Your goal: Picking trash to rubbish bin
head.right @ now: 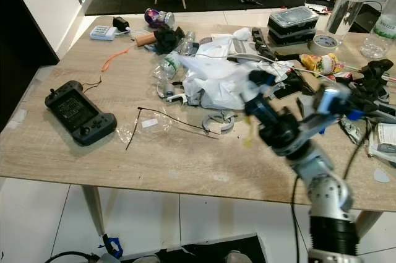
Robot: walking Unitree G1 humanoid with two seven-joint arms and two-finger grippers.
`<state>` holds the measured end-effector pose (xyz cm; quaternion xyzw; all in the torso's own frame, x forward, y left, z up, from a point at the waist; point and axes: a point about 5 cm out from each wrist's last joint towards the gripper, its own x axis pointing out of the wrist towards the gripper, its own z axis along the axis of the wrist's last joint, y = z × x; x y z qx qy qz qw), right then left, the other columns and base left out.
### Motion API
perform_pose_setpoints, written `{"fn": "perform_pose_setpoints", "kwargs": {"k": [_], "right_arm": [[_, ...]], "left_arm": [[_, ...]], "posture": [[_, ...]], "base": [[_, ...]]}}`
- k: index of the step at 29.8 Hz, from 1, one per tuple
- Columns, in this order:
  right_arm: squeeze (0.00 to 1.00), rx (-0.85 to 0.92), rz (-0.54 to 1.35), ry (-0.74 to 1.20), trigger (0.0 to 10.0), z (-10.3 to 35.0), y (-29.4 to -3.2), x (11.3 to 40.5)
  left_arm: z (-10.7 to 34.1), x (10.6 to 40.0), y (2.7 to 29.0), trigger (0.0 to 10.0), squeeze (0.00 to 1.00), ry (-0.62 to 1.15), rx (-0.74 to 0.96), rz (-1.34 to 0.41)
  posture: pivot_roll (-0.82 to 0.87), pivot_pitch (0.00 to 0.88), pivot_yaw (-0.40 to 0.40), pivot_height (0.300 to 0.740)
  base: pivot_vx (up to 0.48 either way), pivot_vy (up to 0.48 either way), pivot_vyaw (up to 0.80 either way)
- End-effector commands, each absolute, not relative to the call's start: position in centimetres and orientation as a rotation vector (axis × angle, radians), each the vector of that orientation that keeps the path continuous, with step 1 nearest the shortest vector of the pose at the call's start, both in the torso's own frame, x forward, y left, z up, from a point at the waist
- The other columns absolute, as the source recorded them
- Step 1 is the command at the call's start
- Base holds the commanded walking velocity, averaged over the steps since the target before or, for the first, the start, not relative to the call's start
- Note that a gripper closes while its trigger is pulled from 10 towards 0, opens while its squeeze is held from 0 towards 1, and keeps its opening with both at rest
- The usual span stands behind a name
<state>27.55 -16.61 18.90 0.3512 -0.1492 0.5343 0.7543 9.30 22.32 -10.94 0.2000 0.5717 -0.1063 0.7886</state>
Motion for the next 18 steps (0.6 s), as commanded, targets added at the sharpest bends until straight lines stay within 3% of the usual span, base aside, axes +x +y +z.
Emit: {"fn": "perform_pose_setpoints", "kwargs": {"k": [1, 5, 18], "right_arm": [[0.0, 0.772, 1.196, -0.301, 10.0, 18.9, -15.8, 27.3], [0.0, 0.762, 1.221, -0.219, 10.0, 18.0, -14.2, 27.3], [0.0, 0.741, 1.219, -0.102, 10.0, 16.1, -12.4, 27.0]], "left_arm": [[-11.0, 8.6, 22.8, 10.0, 0.0, 1.26, 0.434, -0.211], [-11.0, 8.6, 22.9, 10.0, 0.0, 1.262, 0.443, -0.204], [-11.0, 8.6, 22.9, 10.0, 0.0, 1.262, 0.443, -0.2]], "posture": [[-0.03, 0.095, 0.006, 0.74], [-0.03, 0.095, 0.006, 0.74], [-0.03, 0.095, 0.006, 0.74]], "base": [[0.0, 0.0, 0.0], [-0.28, 0.0, 0.0], [-0.329, 0.0, 0.0]]}}
